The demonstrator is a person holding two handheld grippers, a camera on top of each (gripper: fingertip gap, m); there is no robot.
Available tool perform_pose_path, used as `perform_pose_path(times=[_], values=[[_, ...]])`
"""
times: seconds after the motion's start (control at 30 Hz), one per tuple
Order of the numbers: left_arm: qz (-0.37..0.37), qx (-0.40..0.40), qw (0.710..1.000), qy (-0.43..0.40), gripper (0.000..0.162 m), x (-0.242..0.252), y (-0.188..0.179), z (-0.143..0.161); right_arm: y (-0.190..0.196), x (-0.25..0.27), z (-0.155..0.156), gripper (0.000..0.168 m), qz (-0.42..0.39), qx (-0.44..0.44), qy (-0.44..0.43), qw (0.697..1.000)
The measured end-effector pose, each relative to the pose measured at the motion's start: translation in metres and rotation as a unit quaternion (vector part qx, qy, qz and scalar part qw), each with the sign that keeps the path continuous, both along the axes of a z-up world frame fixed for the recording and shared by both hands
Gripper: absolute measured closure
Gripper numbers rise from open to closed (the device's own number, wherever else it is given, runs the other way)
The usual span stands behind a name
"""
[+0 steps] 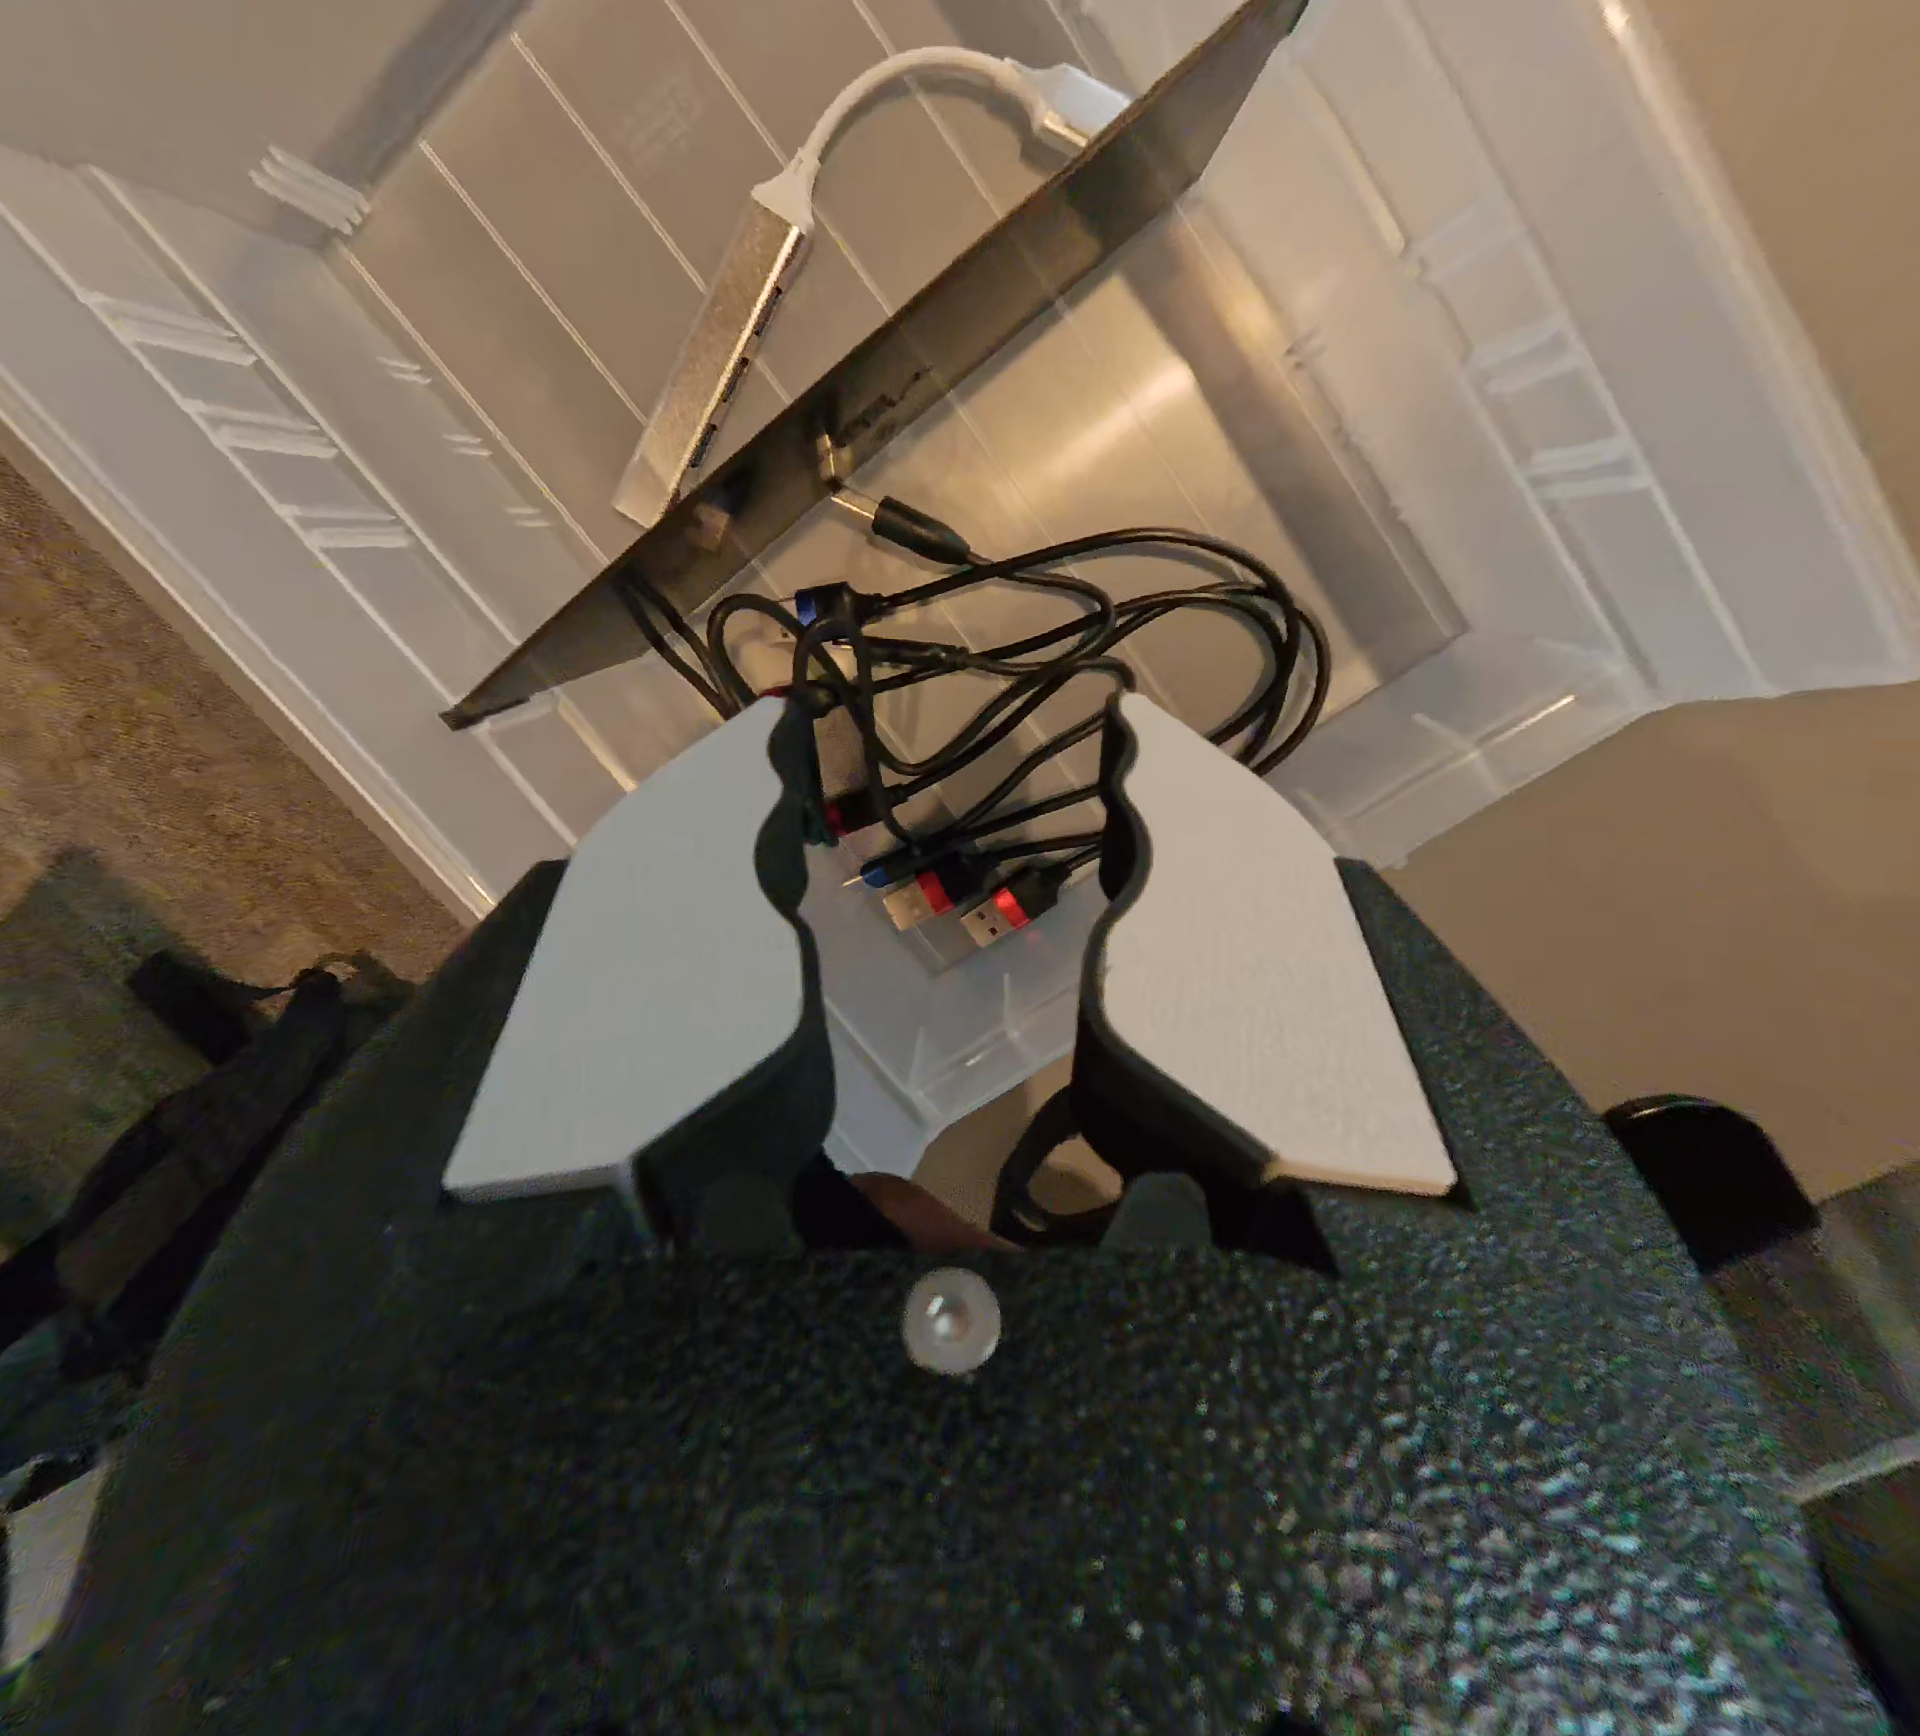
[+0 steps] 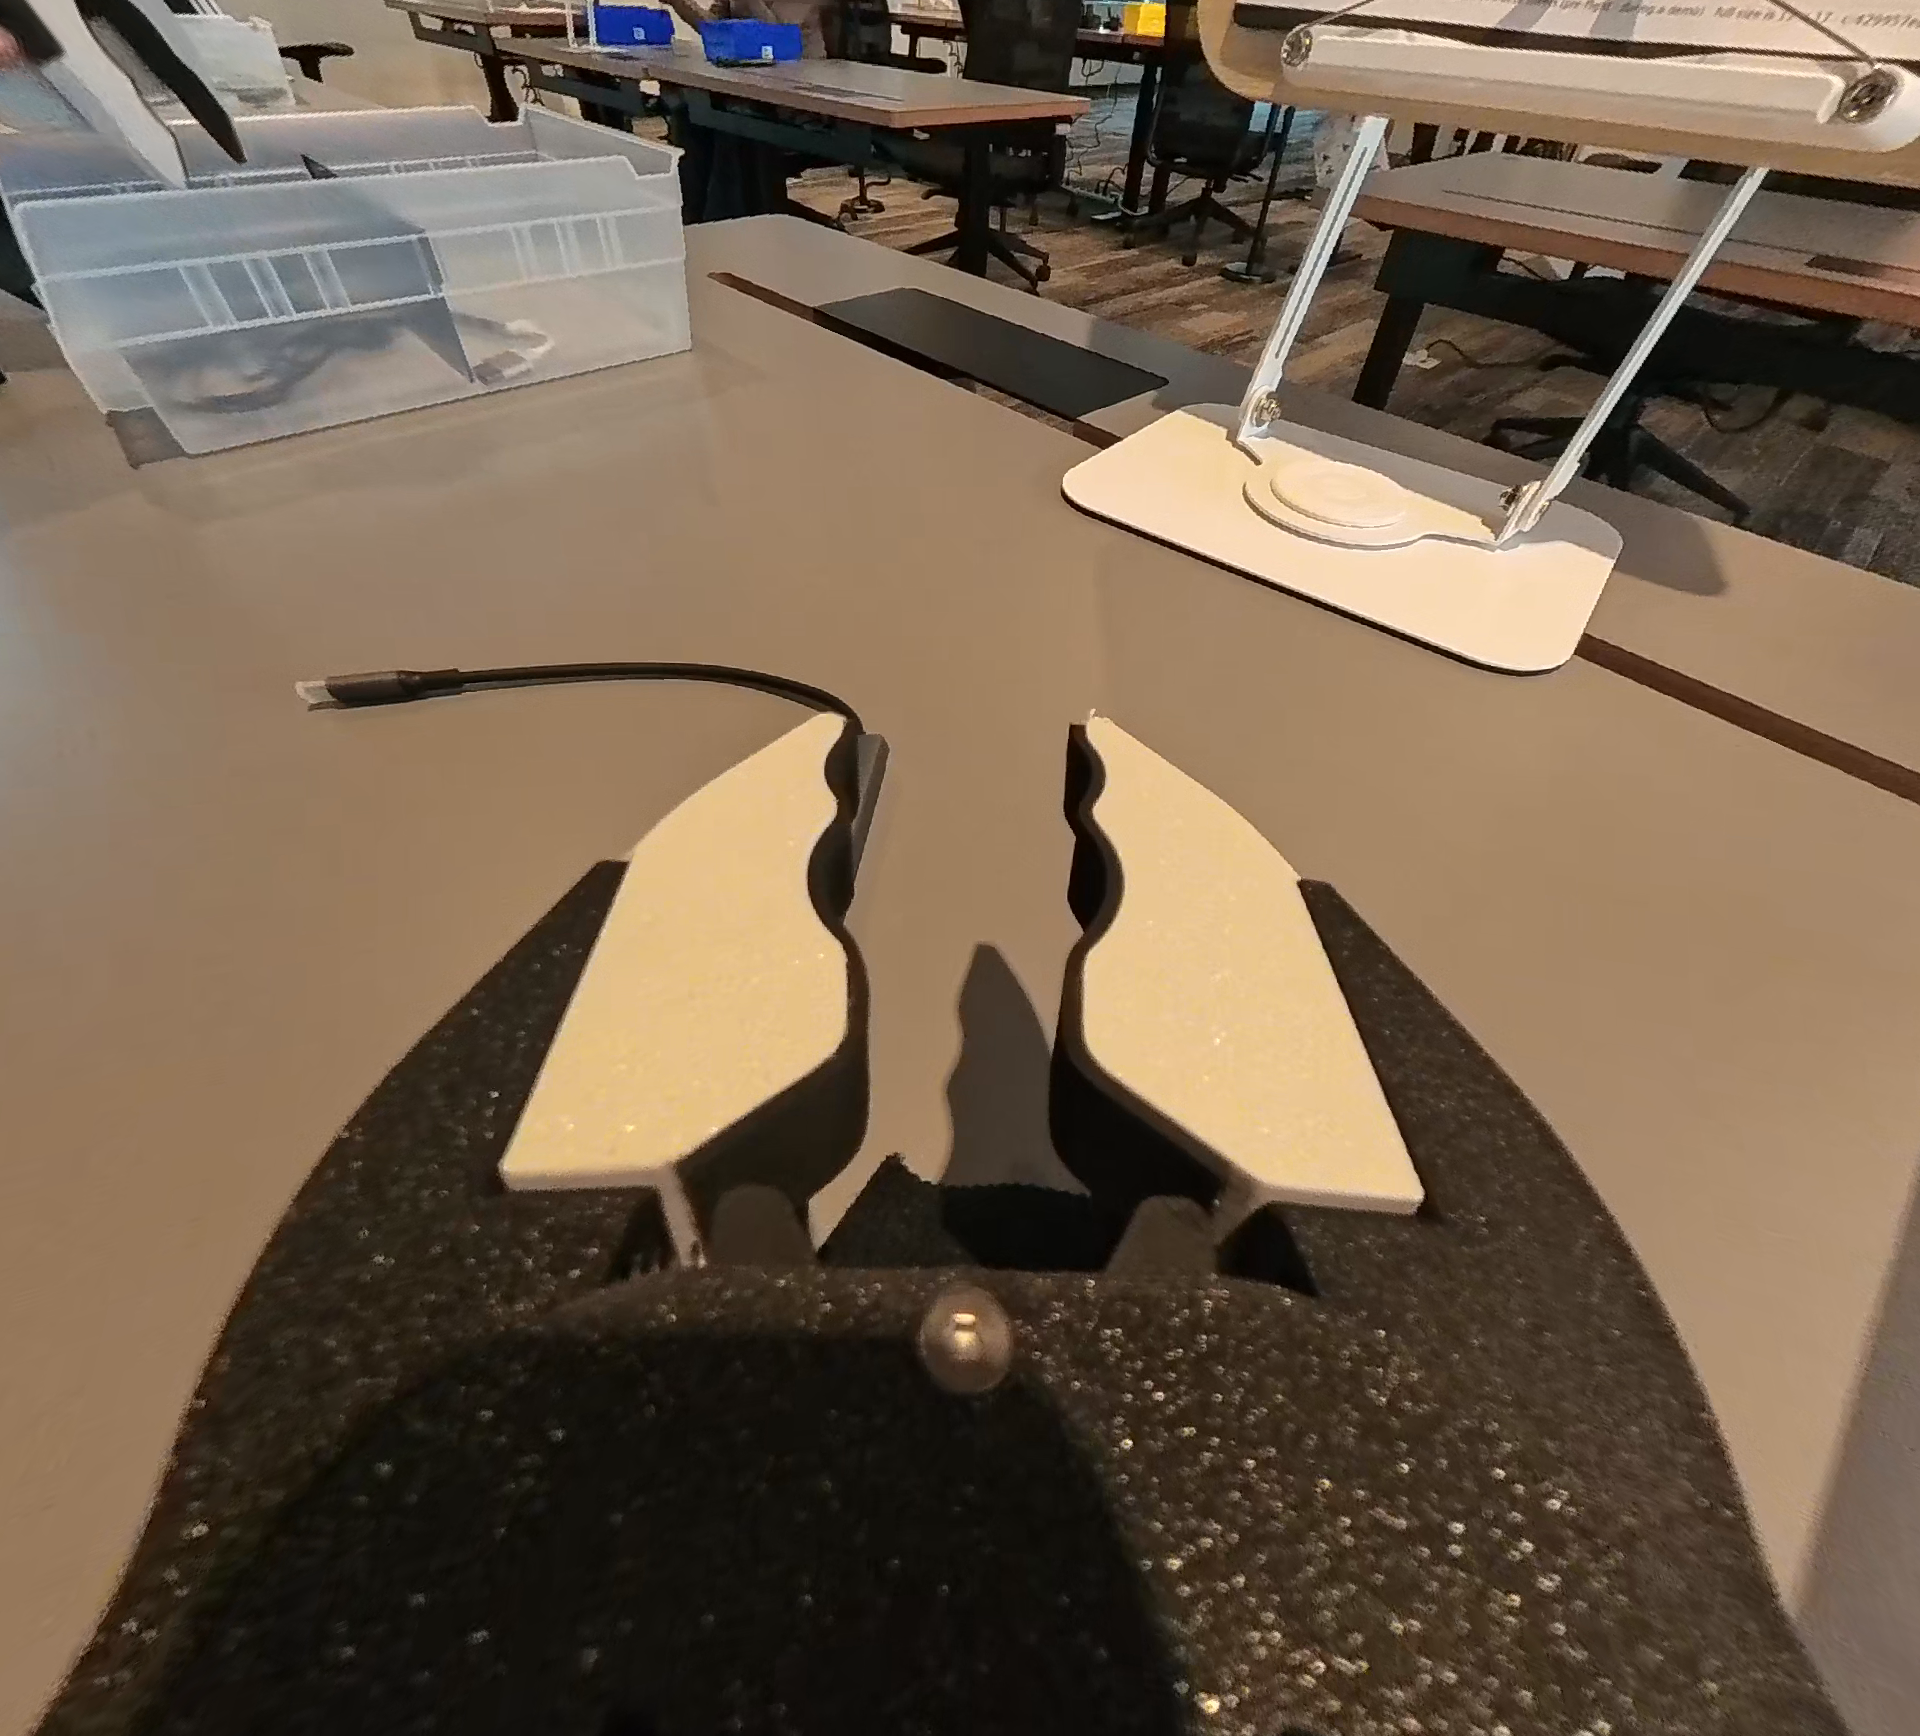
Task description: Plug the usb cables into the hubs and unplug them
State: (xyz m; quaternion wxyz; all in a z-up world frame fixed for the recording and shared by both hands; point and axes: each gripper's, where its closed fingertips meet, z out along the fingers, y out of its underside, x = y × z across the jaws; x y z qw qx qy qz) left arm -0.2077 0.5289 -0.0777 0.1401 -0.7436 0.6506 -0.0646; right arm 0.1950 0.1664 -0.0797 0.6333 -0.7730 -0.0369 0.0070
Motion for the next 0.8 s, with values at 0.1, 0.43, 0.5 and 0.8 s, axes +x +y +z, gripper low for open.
perform_pose_path(times=[0.1, 0.43, 0.5, 0.8], values=[[-0.030, -0.002, 1.000, 0.000, 0.109, 0.002, -0.001, -0.006, 0.000, -0.001, 0.000, 0.130, 0.000, 0.000, -0.002, 1.000], [-0.081, 0.010, 0.995, 0.059, 0.111, -0.017, -0.008, -0.036, 0.000, 0.003, 0.000, 0.131, -0.011, -0.001, 0.004, 1.000], [-0.119, 0.022, 0.989, 0.083, 0.110, -0.017, -0.010, -0.043, 0.001, 0.004, -0.001, 0.131, -0.013, -0.004, 0.004, 1.000], [-0.182, 0.046, 0.980, 0.061, 0.123, 0.006, -0.012, -0.045, 0.001, 0.003, -0.002, 0.131, -0.019, -0.008, -0.012, 1.000]])
